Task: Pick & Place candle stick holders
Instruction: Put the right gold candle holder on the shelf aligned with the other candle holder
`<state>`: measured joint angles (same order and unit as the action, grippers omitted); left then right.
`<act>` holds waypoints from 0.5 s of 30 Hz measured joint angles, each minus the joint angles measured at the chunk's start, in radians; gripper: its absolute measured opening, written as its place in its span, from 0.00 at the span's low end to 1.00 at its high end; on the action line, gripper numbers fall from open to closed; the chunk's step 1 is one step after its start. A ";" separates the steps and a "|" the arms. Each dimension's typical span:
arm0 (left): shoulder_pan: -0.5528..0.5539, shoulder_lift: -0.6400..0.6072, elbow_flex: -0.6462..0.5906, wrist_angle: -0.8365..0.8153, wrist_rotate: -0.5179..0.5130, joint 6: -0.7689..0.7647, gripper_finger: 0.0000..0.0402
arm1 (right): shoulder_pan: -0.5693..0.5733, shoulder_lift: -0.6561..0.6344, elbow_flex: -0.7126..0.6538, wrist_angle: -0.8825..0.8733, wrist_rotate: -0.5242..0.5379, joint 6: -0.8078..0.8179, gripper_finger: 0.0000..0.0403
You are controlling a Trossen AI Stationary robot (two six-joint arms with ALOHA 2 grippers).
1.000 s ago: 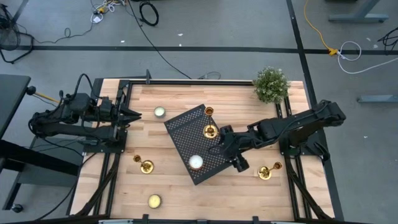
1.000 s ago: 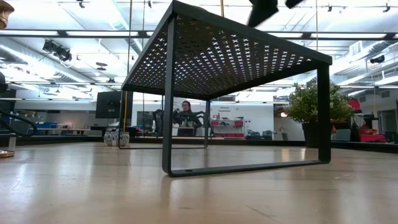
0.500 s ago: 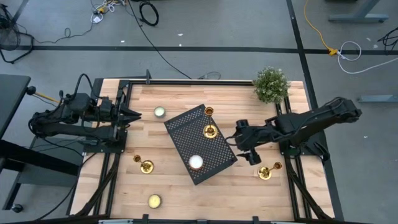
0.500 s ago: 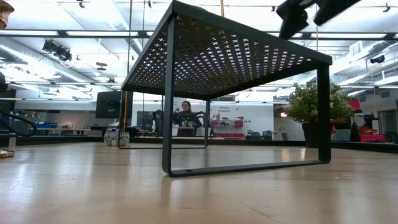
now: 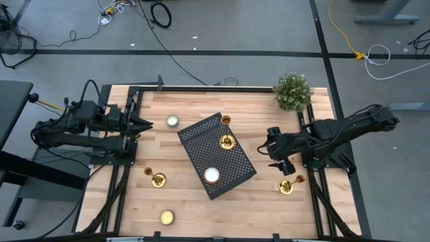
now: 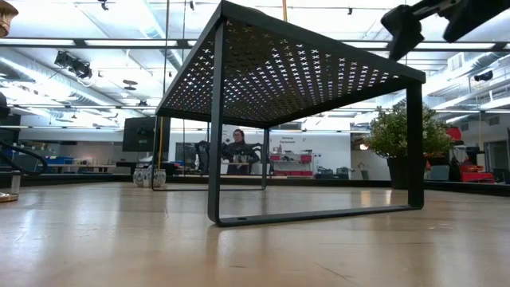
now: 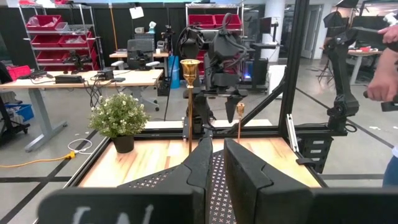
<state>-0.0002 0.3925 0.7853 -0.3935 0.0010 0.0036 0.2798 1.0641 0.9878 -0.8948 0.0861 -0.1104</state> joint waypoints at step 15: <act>0.000 0.000 0.000 0.000 0.000 0.000 0.11 | 0.000 -0.086 0.000 -0.127 -0.178 0.119 0.91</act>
<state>-0.0005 0.3926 0.7853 -0.3935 0.0010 0.0036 0.2802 0.9783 0.9878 -1.0217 -0.0916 0.0087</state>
